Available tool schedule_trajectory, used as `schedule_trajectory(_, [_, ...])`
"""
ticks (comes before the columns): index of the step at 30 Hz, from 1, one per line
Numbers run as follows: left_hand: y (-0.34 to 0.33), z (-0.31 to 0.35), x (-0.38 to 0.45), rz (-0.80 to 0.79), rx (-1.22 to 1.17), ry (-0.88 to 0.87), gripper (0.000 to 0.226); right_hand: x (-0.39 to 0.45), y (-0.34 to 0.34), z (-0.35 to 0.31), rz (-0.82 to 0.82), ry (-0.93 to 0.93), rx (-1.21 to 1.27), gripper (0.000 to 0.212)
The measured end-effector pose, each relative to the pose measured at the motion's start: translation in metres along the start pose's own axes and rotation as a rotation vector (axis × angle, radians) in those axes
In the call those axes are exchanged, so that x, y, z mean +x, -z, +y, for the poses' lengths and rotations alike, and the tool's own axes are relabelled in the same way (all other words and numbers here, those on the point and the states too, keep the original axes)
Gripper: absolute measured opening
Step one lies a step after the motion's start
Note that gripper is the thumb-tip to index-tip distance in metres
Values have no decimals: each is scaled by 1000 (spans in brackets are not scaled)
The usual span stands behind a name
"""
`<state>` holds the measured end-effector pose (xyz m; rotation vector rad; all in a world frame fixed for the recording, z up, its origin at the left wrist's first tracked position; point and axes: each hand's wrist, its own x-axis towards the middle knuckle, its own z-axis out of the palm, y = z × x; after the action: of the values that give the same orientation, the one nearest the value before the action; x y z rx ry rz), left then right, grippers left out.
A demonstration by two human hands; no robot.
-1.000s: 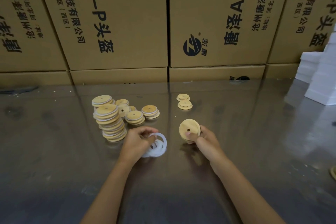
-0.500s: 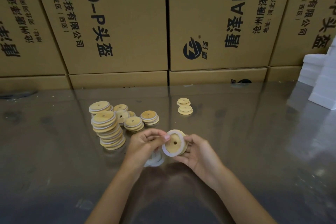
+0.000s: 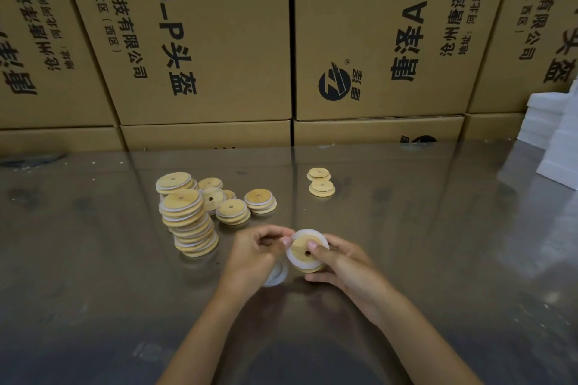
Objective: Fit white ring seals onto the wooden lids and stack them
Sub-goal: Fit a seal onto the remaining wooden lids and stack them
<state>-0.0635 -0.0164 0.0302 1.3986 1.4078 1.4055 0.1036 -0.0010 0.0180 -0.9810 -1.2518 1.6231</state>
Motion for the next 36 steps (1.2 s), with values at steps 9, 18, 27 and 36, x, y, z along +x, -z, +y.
schedule_trajectory(9, [0,1,2,-16,-5,9,24,9,5,1,32,-63,165,20])
schedule_trajectory(18, [-2,0,3,-96,-149,140,22,14,4,2,96,-107,228,23])
schedule_trajectory(27, [0,-2,1,-8,-158,158,12,14,4,2,65,-75,107,22])
schedule_trajectory(36, [1,-2,2,-16,-4,51,19,9,4,-2,23,-87,33,25])
